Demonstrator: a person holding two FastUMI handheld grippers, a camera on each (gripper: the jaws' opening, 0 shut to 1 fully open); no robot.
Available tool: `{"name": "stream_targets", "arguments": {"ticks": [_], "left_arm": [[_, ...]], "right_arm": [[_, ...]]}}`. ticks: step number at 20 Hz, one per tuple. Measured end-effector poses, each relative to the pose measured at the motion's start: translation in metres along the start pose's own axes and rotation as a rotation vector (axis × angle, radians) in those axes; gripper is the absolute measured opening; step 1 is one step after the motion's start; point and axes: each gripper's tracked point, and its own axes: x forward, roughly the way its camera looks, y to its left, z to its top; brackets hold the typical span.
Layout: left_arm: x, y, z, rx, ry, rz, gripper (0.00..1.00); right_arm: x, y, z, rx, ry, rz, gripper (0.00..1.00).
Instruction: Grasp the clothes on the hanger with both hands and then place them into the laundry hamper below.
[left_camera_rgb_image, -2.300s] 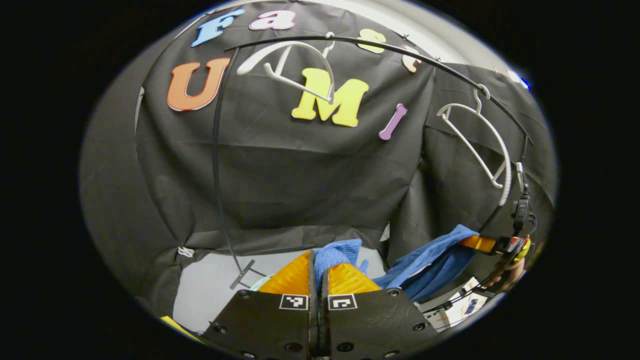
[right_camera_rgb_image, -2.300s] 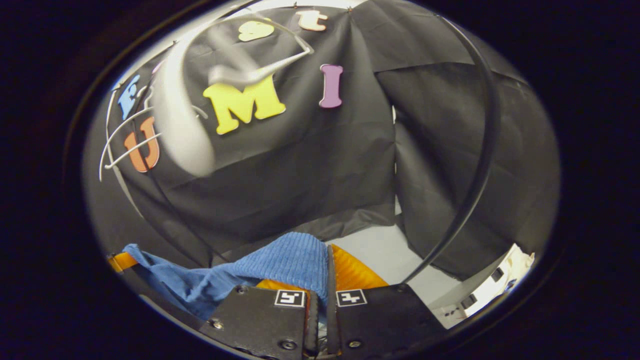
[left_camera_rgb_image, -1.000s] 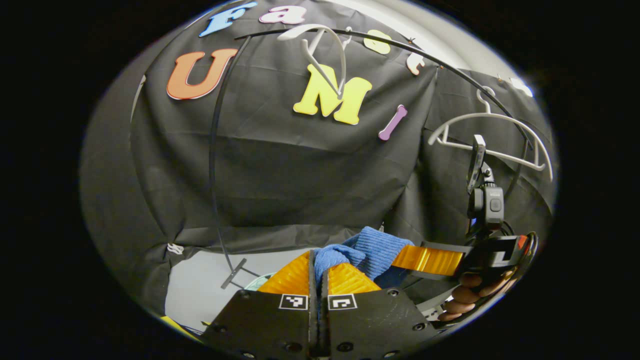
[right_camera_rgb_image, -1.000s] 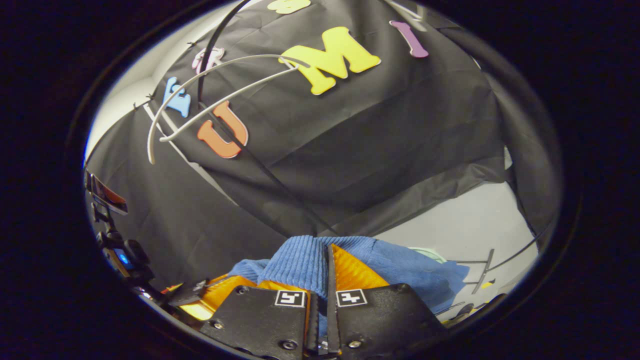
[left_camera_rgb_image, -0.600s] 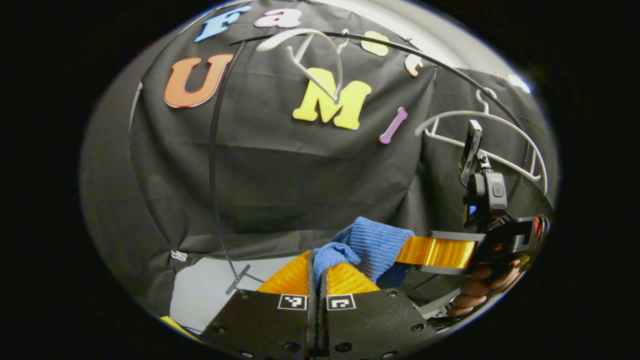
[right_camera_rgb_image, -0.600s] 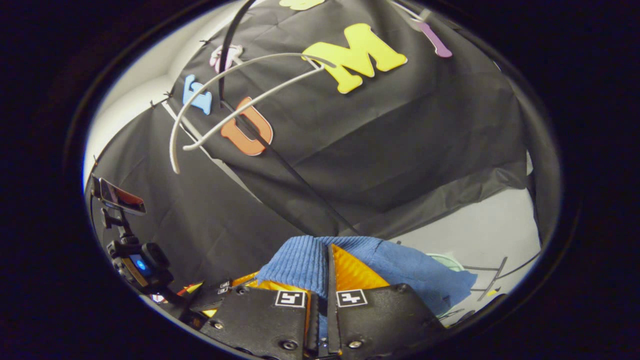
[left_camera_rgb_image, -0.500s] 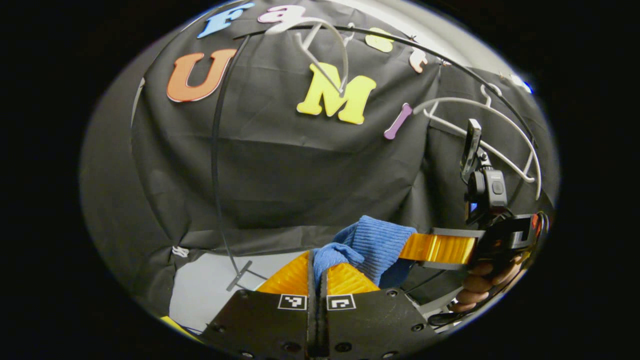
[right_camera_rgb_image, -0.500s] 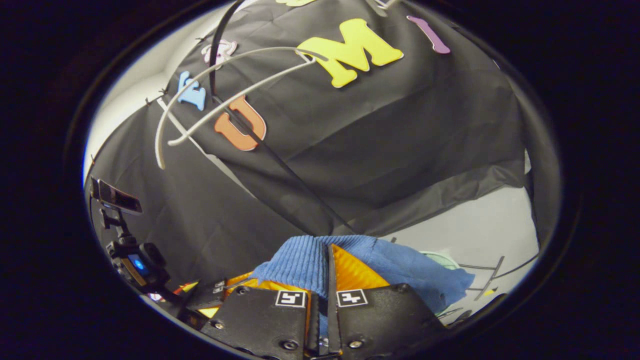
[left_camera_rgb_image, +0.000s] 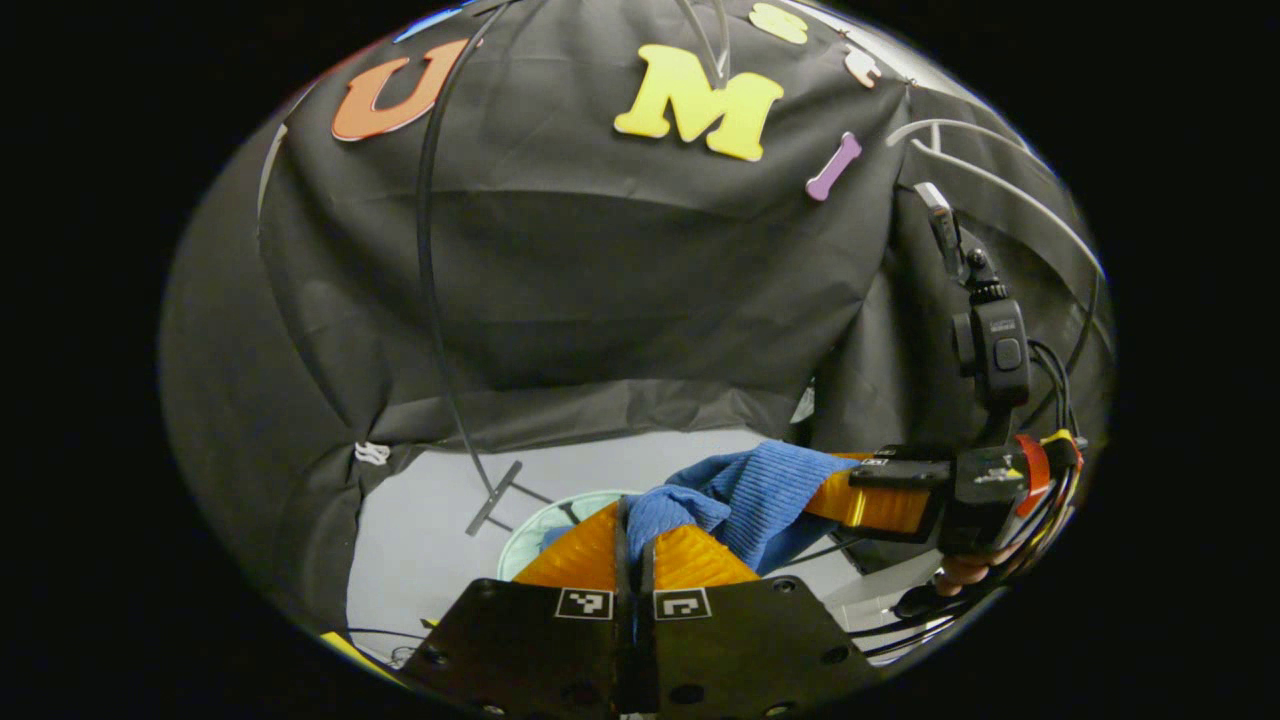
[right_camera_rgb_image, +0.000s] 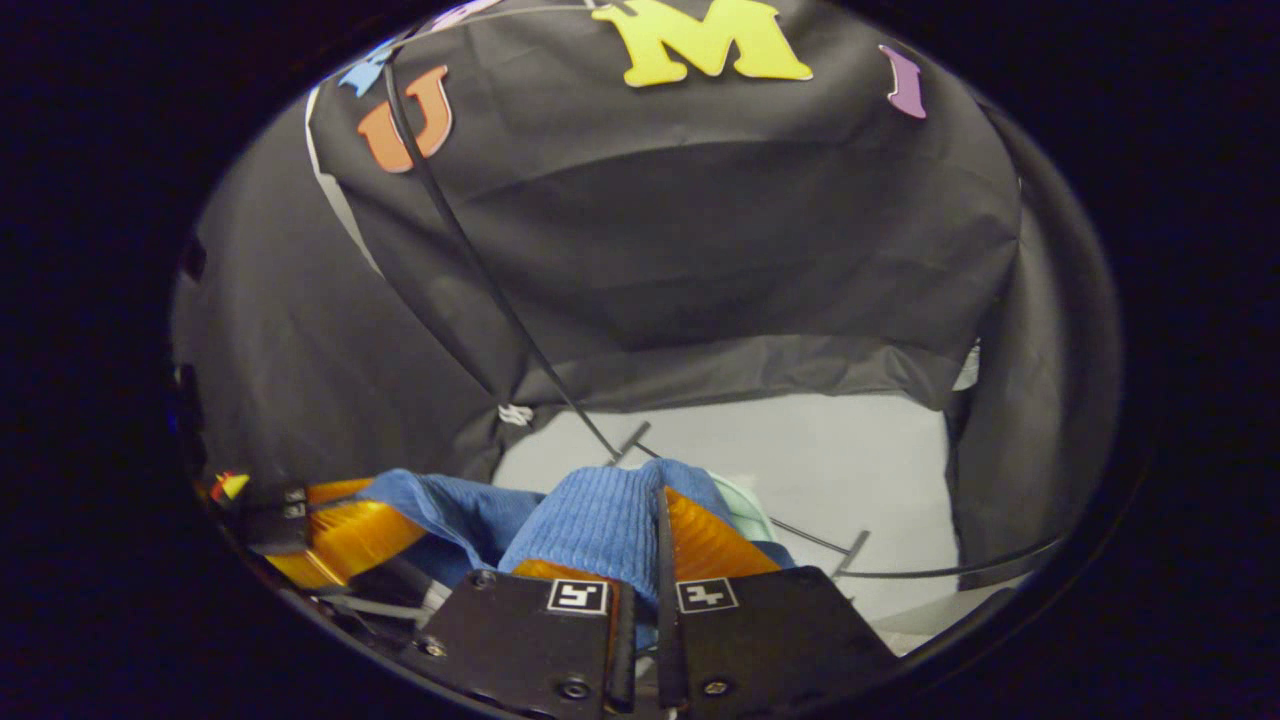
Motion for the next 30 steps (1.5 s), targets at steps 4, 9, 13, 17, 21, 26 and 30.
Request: {"name": "stream_targets", "arguments": {"ticks": [4,9,13,17,21,26,30], "left_arm": [[0.026,0.005,-0.034,-0.016,0.134,0.034,0.05],[0.03,0.001,-0.039,-0.06,0.169,0.045,0.51],[0.022,-0.003,-0.05,-0.088,0.211,0.058,0.67],[0.01,-0.004,-0.055,-0.11,0.216,0.083,0.96],[-0.001,-0.014,-0.058,-0.105,0.213,0.08,0.97],[-0.025,-0.033,-0.061,-0.08,0.206,0.102,1.0],[-0.056,-0.046,-0.062,-0.12,0.14,0.152,0.97]], "right_arm": [[0.025,-0.021,-0.038,-0.11,0.136,-0.089,0.19],[0.021,-0.038,-0.049,-0.163,0.169,-0.146,0.44],[0.004,-0.049,-0.054,-0.183,0.141,-0.135,0.46],[-0.021,-0.053,-0.08,-0.147,0.121,-0.109,0.62],[-0.042,-0.057,-0.105,-0.098,0.109,-0.097,0.69],[-0.07,-0.065,-0.119,-0.072,0.068,-0.105,0.7],[-0.113,-0.07,-0.126,-0.097,0.032,-0.039,0.74]]}}
